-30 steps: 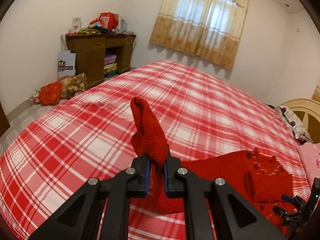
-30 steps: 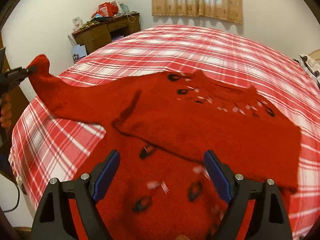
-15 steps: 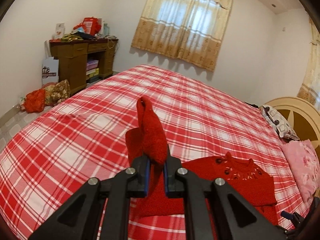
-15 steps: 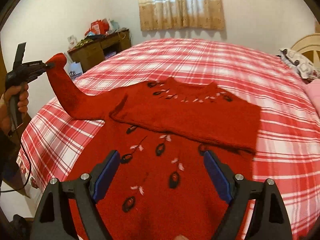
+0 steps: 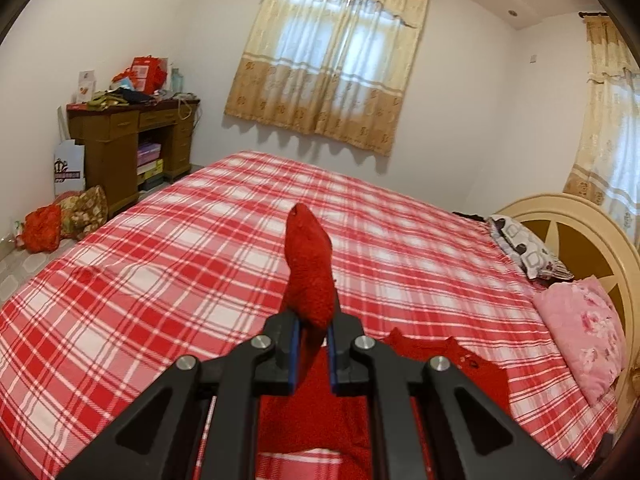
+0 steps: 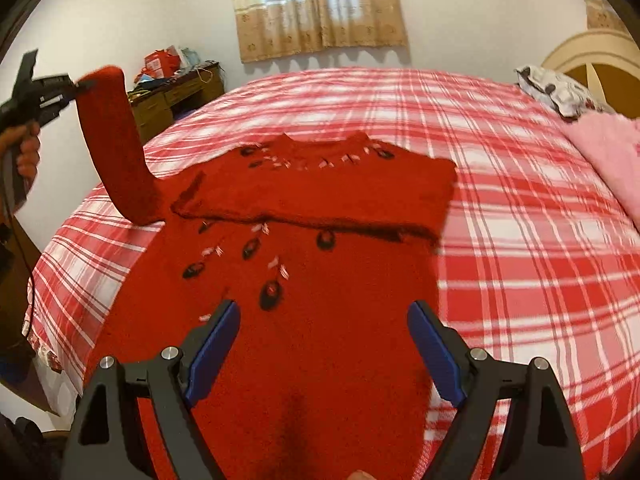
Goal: Fold small clothes
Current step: 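Lift the sleeve with the left tool, fold it over the body, release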
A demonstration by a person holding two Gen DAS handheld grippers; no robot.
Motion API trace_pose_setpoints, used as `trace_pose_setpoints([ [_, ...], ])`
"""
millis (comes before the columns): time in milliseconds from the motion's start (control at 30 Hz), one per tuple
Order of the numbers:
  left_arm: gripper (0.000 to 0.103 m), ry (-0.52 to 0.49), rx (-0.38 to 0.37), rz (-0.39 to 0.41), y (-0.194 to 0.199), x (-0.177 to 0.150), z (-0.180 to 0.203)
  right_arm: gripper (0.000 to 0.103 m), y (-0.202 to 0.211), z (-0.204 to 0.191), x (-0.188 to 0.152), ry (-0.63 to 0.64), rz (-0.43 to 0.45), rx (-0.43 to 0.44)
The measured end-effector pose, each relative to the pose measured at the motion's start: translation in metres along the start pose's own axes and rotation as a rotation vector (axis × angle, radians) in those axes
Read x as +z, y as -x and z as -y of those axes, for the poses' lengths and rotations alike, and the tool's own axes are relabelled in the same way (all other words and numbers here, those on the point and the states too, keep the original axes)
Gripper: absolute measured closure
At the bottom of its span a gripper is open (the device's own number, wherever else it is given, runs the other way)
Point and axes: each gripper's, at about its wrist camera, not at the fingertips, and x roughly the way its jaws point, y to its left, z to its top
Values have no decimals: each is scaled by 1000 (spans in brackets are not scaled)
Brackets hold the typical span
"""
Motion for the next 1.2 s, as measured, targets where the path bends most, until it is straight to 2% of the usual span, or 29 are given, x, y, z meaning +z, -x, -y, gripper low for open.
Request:
trace_pose_setpoints([
  [367,92,9,-90,31,-2,24,58,17,-6,5,-20,-29,-8,5],
  [700,92,-51,-176,44,-9,25,126,17,-13,4,-27,-40,-14,37],
  [1000,92,-104,-254,-27,-31,-11,182,17,-18,7,-29,-60,-11,59],
  [1200,92,-199,-269,-63,-55,-67,241,17,-27,12,-35,-79,-28,57],
])
